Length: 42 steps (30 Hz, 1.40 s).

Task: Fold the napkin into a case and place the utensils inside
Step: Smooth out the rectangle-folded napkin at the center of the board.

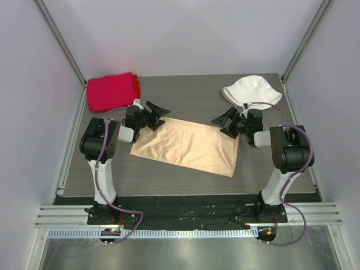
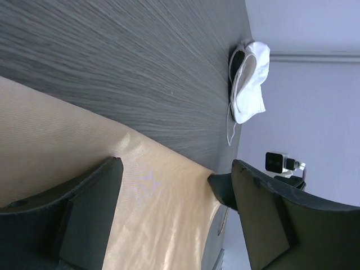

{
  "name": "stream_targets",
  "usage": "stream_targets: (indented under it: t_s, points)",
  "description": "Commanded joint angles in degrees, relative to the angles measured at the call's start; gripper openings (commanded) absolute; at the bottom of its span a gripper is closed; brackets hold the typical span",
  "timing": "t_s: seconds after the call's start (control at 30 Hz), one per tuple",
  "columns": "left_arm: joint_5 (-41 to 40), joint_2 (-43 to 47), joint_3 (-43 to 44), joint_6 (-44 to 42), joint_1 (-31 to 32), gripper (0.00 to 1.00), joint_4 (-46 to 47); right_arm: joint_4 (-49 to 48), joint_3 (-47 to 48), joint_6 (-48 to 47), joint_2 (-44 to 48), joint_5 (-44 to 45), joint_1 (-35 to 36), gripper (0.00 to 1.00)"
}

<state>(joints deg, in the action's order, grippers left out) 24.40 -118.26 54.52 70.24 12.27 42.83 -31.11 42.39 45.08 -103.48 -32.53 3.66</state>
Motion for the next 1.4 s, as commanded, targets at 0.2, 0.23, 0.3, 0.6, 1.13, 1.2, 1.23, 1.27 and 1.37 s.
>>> stream_targets:
  t_s: [0.2,0.23,0.3,0.6,1.13,1.2,1.23,1.27,1.37]
  points:
    - [-3.6,-0.8,-0.6,-2.6,-2.8,0.83,-3.1,-11.9,-5.5,1.4,-4.7,-4.1,-10.0,1.0]
    - [-3.6,-0.9,-0.5,-3.1,-3.0,0.83,-4.0,-12.2,-5.7,1.7,-4.8,-4.6,-12.0,1.0]
    - [-3.8,-1.3,0.2,-3.8,-3.0,0.83,-5.3,-13.1,-6.1,2.6,-5.1,-5.8,-13.4,1.0]
    - [-3.7,-1.0,2.1,-5.8,-2.8,0.83,-7.6,-0.6,-4.3,-2.4,-0.8,-1.3,-16.8,1.0]
    - [1.6,5.9,6.6,-2.4,-3.0,0.81,-9.3,5.5,-0.9,-0.2,11.3,0.7,-2.0,0.99]
    - [2.1,5.8,7.2,-2.0,-3.4,0.79,-9.3,1.0,-0.9,1.0,6.4,-2.1,-2.1,1.0]
    - [2.3,5.4,7.4,-1.7,-3.6,0.77,-8.8,-0.3,-0.7,1.8,4.9,-3.0,-2.2,1.0]
    - [2.5,5.1,7.4,-1.2,-3.9,0.75,-7.7,-0.6,-0.4,1.7,3.9,-3.3,-2.2,1.0]
    - [2.7,3.3,7.7,-0.5,-4.4,0.73,-6.4,-2.3,-0.3,1.9,0.9,-3.9,-2.3,1.0]
